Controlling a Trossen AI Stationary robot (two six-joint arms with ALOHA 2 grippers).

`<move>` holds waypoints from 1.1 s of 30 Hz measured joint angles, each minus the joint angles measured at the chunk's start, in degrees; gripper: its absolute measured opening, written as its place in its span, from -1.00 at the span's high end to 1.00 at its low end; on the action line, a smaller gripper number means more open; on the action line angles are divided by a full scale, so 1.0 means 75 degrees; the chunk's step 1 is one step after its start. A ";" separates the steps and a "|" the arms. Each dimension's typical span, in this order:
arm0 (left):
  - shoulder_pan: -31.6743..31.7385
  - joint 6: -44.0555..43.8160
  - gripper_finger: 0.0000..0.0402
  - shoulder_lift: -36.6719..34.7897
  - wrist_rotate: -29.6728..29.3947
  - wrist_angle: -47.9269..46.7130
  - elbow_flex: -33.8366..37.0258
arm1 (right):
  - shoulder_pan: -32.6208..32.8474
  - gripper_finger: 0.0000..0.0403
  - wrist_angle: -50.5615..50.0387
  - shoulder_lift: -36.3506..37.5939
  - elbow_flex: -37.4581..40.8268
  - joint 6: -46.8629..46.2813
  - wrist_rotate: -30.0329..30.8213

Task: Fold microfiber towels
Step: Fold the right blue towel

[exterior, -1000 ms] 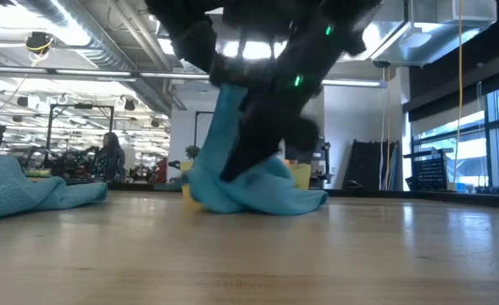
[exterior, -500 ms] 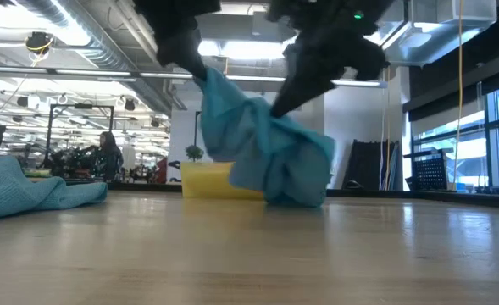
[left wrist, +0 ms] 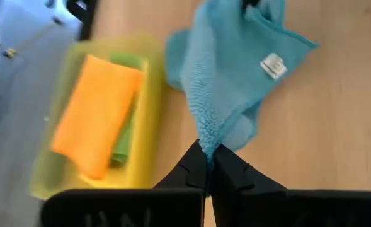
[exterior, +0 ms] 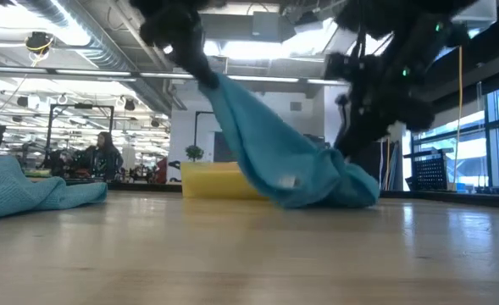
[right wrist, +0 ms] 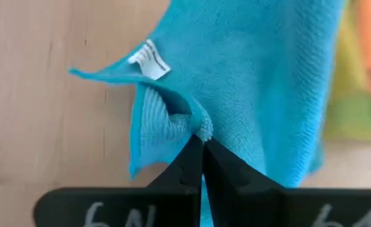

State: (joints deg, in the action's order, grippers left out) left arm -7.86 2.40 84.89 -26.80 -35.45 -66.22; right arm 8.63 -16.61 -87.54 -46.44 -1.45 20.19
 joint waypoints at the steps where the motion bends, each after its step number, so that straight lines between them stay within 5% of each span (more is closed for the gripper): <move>1: -0.0020 -0.0046 1.00 0.0141 0.0077 0.0039 0.0050 | -0.0060 0.94 0.0177 -0.0040 0.0103 -0.0003 -0.0167; 11: 0.0042 -0.0044 1.00 0.1789 0.0660 0.0203 0.0190 | -0.0480 0.88 0.0891 -0.0014 0.0447 0.0321 -0.0617; 24: 0.0164 -0.0051 1.00 0.1919 0.0707 0.0310 0.0188 | 0.0229 0.02 0.0383 0.0063 -0.0366 0.1240 -0.0522; 33: 0.0169 -0.0045 1.00 0.1922 0.0707 0.0458 0.0188 | 0.1012 -0.01 0.1868 -0.1070 -0.0378 0.1872 -0.0616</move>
State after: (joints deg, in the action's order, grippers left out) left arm -6.59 2.06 99.31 -21.50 -32.02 -64.82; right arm 16.22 -2.60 -95.56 -49.28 12.59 15.57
